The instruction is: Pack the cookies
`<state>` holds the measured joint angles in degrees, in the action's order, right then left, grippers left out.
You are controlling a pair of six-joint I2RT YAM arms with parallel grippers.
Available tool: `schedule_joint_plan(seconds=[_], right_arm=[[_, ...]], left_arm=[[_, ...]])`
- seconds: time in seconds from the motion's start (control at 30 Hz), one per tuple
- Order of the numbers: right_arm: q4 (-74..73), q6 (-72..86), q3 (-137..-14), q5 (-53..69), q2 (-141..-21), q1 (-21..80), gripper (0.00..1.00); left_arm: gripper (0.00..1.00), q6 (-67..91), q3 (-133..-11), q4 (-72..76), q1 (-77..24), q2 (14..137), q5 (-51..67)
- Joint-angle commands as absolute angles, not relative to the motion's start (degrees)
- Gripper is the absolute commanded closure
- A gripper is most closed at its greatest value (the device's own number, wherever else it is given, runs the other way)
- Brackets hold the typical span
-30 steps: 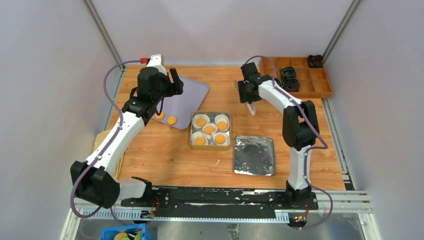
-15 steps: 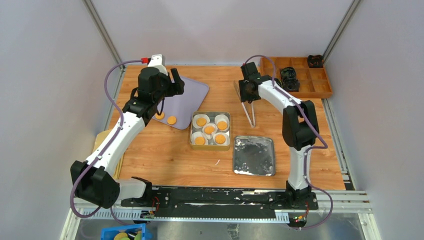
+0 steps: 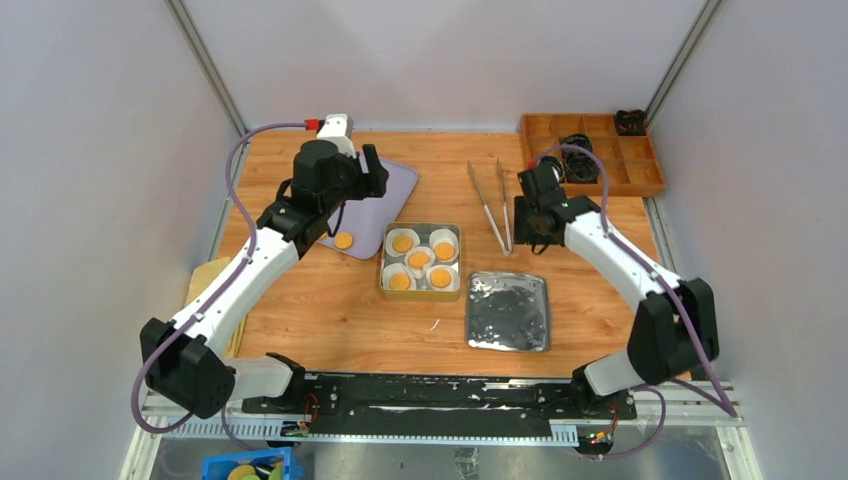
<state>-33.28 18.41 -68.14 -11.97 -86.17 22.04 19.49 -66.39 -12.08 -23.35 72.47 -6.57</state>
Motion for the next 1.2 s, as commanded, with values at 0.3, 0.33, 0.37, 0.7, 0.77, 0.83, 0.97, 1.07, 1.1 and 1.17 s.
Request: schedule_joint_plan(seconds=[0.3, 0.33, 0.37, 0.7, 0.77, 0.83, 0.97, 1.07, 1.1, 1.17], right_arm=[[-40.7, 36.5, -41.4, -10.9, -68.0, 25.0, 0.55], [-41.5, 37.6, -40.8, -12.2, -67.7, 25.0, 0.55], [-42.2, 38.5, -40.5, -13.3, -67.2, 25.0, 0.55], [-42.0, 43.1, -38.0, -15.6, -72.3, 25.0, 0.56], [-40.6, 43.5, -37.5, -14.7, -73.2, 25.0, 0.56], [-39.7, 44.3, -36.8, -15.1, -73.7, 24.9, 0.56], [-36.5, 43.4, -35.1, -13.2, -74.7, 24.7, 0.67], [-33.1, 42.3, -33.6, -9.9, -74.9, 24.6, 0.86], [-32.8, 42.0, -33.5, -9.3, -74.8, 24.6, 0.93], [-33.2, 41.9, -33.8, -9.6, -73.8, 24.7, 1.0]], left_arm=[[0.24, 20.3, -63.5, -11.8, -33.0, 71.9, -6.0], [0.25, 20.3, -63.5, -11.9, -33.2, 71.8, -6.0], [0.25, 20.2, -63.5, -12.0, -33.2, 71.6, -5.9], [0.24, 20.1, -62.5, -12.3, -33.8, 70.1, -5.4], [0.25, 19.8, -62.7, -12.6, -33.8, 70.2, -5.4], [0.24, 19.4, -63.1, -13.0, -33.8, 70.5, -5.4], [0.25, 19.5, -63.3, -13.3, -33.8, 71.1, -5.5], [0.25, 19.6, -63.5, -13.3, -33.8, 71.6, -5.5], [0.25, 19.7, -63.5, -13.3, -33.8, 71.6, -5.5], [0.25, 19.7, -63.6, -13.4, -33.9, 71.8, -5.5]])
